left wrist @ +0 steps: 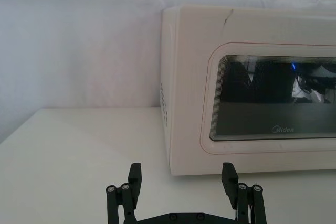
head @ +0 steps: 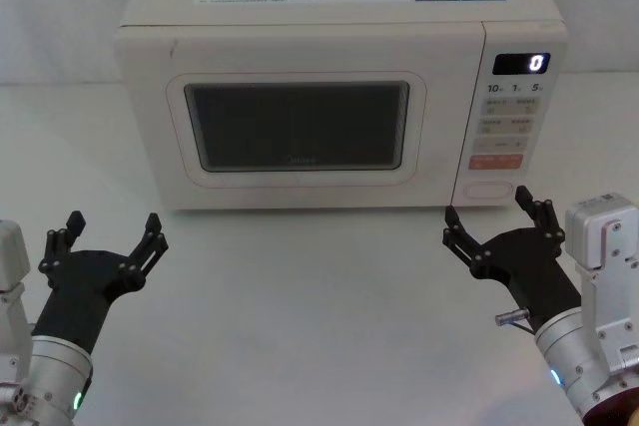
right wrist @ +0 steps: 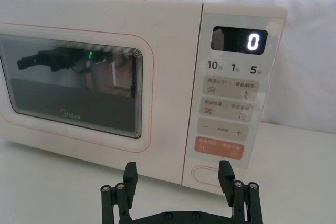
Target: Press the button to open the microwave door with one hand; close the microwave door with the other hand.
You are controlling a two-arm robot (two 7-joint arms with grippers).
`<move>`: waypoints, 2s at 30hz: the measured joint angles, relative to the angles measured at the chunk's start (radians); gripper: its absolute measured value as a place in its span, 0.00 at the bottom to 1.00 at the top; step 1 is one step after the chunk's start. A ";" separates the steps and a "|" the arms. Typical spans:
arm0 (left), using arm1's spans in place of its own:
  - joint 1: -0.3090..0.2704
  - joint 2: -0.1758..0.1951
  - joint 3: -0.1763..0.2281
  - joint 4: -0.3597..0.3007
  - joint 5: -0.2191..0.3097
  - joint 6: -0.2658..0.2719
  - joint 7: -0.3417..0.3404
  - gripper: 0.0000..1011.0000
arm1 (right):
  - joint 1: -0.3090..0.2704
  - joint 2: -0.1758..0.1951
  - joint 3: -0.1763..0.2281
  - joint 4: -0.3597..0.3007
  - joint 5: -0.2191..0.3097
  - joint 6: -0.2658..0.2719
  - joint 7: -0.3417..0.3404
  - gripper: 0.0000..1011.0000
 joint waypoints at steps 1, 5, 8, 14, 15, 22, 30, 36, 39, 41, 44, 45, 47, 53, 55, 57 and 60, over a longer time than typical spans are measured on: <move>0.000 0.000 0.000 0.000 0.000 0.000 0.000 0.99 | 0.000 0.000 0.000 0.000 0.000 0.000 0.000 0.99; 0.000 0.000 0.000 0.000 0.000 0.000 0.000 0.99 | 0.000 0.000 0.000 0.000 0.000 0.000 0.000 0.99; 0.000 0.000 0.000 0.000 0.000 0.000 0.000 0.99 | 0.000 0.000 0.000 0.000 0.000 0.000 0.000 0.99; 0.000 0.000 0.000 0.000 0.000 0.000 0.000 0.99 | 0.000 0.000 0.000 0.000 0.000 0.000 0.000 0.99; 0.000 0.000 0.000 0.000 0.000 0.000 0.000 0.99 | 0.000 0.000 0.000 0.000 0.000 0.000 0.000 0.99; 0.000 0.000 0.000 0.000 0.000 0.000 0.000 0.99 | 0.000 0.000 0.000 0.000 0.000 0.000 0.000 0.99; 0.000 0.000 0.000 0.000 0.000 0.000 0.000 0.99 | 0.000 0.000 0.000 0.000 0.000 0.000 0.000 0.99; 0.000 0.000 0.000 0.000 0.000 0.000 0.000 0.99 | 0.000 0.000 0.000 0.000 0.000 0.000 0.000 0.99; 0.000 0.000 0.000 0.000 0.000 0.000 0.000 0.99 | 0.000 0.000 0.000 0.000 0.000 0.000 0.000 0.99; 0.000 0.000 0.000 0.000 0.000 0.000 0.000 0.99 | 0.000 0.000 0.000 0.000 0.000 0.000 0.000 0.99; 0.000 0.000 0.000 0.000 0.000 0.000 0.000 0.99 | 0.000 0.000 0.000 0.000 0.000 0.000 0.000 0.99; 0.000 0.000 0.000 0.000 0.000 0.000 0.000 0.99 | 0.000 0.000 0.000 0.000 0.000 0.000 0.000 0.99; 0.000 0.000 0.000 0.000 0.000 0.000 0.000 0.99 | 0.000 0.000 0.000 0.000 0.000 0.000 0.000 0.99; 0.000 0.000 0.000 0.000 0.000 0.000 0.000 0.99 | 0.000 0.000 0.000 0.000 0.000 0.000 0.000 0.99; 0.000 0.000 0.000 0.000 0.000 0.000 0.000 0.99 | 0.000 0.000 0.000 0.000 0.000 0.000 0.000 0.99; 0.000 0.000 0.000 0.000 0.000 0.000 0.000 0.99 | 0.000 0.000 0.000 0.000 0.000 0.000 0.000 0.99; 0.000 0.000 0.000 0.000 0.000 0.000 0.000 0.99 | 0.000 0.000 0.000 0.000 0.000 0.000 0.000 0.99</move>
